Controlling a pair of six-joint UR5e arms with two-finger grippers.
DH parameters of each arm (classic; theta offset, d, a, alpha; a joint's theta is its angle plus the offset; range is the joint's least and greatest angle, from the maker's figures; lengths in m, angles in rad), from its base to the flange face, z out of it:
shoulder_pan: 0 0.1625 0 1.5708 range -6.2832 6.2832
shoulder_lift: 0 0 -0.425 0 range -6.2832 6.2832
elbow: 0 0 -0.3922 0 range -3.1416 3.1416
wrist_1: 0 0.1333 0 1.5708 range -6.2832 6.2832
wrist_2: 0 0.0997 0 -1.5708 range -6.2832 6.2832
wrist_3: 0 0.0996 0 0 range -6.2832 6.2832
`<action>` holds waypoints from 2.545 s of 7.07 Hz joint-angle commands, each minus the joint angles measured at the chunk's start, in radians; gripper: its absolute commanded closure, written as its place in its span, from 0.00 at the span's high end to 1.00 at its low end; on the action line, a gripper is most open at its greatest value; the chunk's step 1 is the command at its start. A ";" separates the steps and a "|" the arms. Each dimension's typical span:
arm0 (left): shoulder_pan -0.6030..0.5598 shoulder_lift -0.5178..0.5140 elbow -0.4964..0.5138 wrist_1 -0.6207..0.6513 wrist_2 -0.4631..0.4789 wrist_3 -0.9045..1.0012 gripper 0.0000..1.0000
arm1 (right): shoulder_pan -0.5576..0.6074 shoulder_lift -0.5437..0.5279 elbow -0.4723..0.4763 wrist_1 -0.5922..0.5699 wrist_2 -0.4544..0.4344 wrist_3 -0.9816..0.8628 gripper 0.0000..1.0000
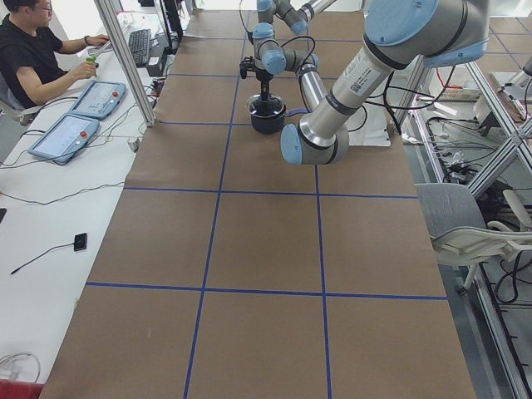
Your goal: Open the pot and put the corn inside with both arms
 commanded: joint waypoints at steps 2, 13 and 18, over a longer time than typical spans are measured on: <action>-0.094 0.030 -0.069 0.009 -0.062 0.044 0.64 | -0.057 0.176 0.086 -0.175 0.014 0.018 0.26; -0.376 0.443 -0.250 -0.002 -0.208 0.577 0.66 | -0.256 0.555 -0.145 0.079 -0.039 0.248 0.57; -0.420 0.673 -0.140 -0.244 -0.250 0.699 0.69 | -0.093 0.563 -0.114 -0.017 0.080 0.231 1.00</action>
